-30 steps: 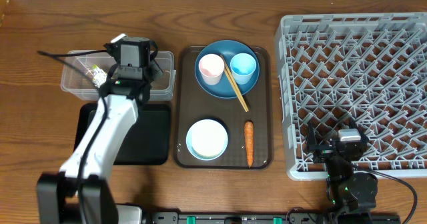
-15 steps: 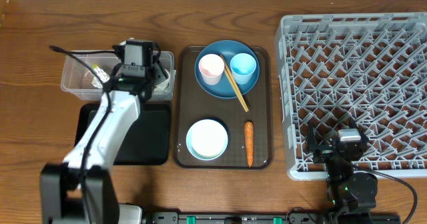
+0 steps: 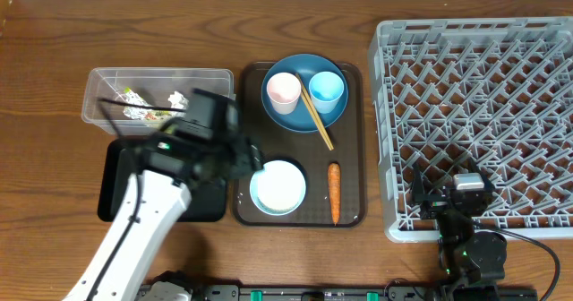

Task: Sort waste into correct bins and load items into the dishwasher rack
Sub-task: 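Move the left gripper right over the carrot and grasp it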

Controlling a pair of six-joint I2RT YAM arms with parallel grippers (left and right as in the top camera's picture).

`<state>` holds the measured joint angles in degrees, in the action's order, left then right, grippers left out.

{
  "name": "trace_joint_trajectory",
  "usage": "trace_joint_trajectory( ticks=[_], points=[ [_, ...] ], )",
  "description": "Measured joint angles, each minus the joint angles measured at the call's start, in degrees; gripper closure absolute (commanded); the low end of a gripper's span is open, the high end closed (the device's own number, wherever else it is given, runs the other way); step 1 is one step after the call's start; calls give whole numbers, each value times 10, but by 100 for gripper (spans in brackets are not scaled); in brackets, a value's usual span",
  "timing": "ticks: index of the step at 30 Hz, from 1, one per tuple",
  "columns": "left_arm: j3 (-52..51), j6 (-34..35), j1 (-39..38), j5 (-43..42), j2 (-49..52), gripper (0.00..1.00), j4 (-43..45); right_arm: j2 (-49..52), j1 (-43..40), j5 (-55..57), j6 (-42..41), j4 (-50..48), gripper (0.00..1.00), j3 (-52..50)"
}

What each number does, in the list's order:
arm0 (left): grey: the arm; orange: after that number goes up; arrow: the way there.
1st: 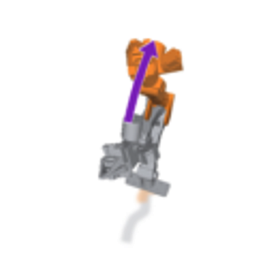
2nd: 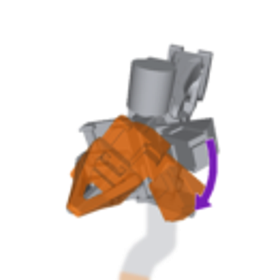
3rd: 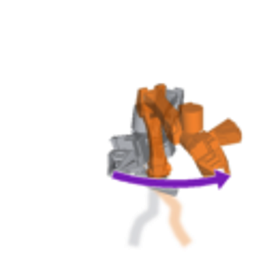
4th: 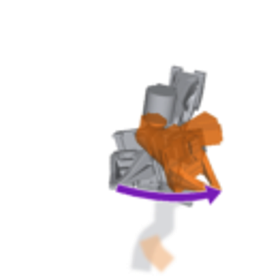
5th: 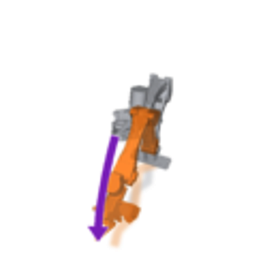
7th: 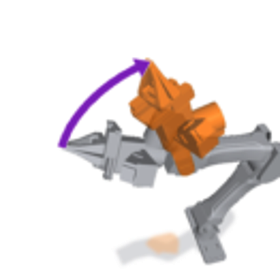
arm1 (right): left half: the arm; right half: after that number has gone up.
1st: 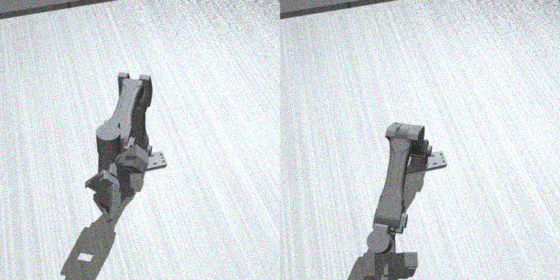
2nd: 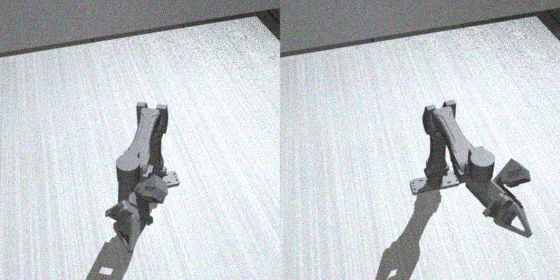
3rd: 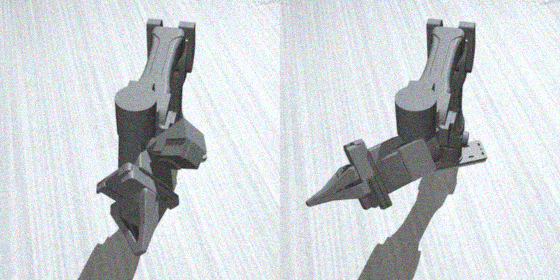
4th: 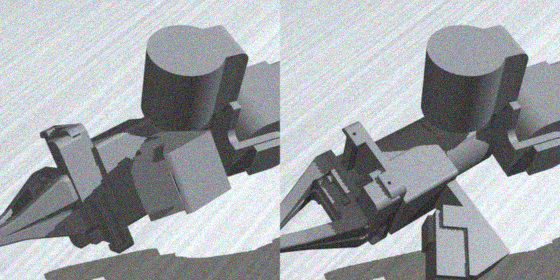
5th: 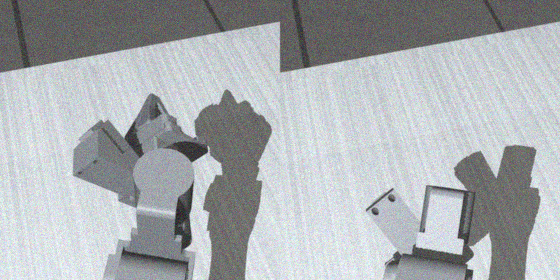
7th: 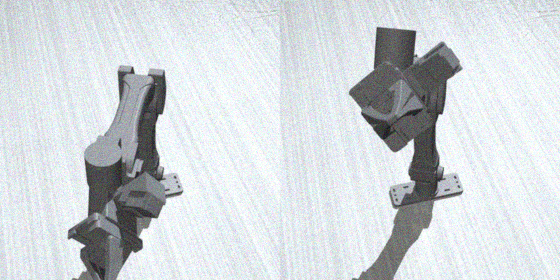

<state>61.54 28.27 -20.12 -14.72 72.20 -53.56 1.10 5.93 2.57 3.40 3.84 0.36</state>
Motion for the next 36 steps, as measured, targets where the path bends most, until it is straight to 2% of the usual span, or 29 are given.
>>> trace_joint_trajectory(
  ticks=[5, 10, 17, 23, 36],
  points=[
    [0, 26, -132, 6, 0, 29, 11, 0, 0, 0, 0, 0, 1, 0],
    [0, 86, -257, 61, 18, 31, 46, 0, 0, 0, 0, 0, 1, 0],
    [0, 151, -378, 139, 87, 34, 137, 0, 0, 0, 0, 0, 1, 0],
    [0, 175, -409, 180, 177, 34, 226, 0, 0, 0, 0, 0, 1, 0],
    [0, 184, -410, 240, 270, 36, 282, 0, 0, 0, 0, 0, 1, 0]
  ],
)
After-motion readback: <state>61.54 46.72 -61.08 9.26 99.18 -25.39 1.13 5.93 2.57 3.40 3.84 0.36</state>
